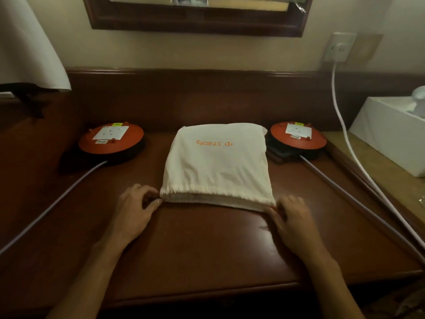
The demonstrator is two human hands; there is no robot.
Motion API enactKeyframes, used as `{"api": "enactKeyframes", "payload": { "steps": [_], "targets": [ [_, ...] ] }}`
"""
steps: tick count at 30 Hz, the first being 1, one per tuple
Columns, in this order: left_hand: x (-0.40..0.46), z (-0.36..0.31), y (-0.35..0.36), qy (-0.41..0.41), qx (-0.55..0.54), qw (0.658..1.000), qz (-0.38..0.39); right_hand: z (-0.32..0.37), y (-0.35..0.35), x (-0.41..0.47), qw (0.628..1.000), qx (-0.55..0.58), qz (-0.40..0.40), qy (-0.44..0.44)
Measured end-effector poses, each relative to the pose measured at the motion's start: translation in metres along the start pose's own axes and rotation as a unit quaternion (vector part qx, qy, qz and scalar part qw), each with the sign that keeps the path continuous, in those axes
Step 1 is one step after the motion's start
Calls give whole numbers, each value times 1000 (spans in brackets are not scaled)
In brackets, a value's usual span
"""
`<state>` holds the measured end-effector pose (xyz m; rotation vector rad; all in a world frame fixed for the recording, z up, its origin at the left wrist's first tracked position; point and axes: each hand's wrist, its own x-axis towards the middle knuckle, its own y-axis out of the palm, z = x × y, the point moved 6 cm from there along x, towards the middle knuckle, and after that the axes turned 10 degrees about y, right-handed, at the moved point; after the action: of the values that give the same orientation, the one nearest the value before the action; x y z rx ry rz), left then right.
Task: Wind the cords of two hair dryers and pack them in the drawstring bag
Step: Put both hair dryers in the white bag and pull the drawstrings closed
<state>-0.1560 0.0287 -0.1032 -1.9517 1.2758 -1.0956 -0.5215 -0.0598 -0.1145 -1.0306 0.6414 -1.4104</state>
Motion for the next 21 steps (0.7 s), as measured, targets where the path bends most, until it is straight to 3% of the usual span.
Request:
{"api": "enactKeyframes", "payload": {
  "steps": [7, 9, 15, 19, 21],
  "targets": [
    [-3, -1, -2, 12, 18, 999, 30, -12, -13, -1, 984, 152, 82, 38],
    [-5, 2, -3, 0, 26, 999, 38, -16, -21, -3, 982, 169, 73, 28],
    [-8, 32, -38, -63, 115, 988, 77, -54, -49, 1, 995, 97, 3, 37],
    [-12, 45, -51, -87, 111, 986, 93, -61, -60, 8, 997, 61, -31, 38],
    [-13, 50, -58, -104, 105, 987, 65, -64, -66, 14, 996, 36, -64, 59]
  ]
}}
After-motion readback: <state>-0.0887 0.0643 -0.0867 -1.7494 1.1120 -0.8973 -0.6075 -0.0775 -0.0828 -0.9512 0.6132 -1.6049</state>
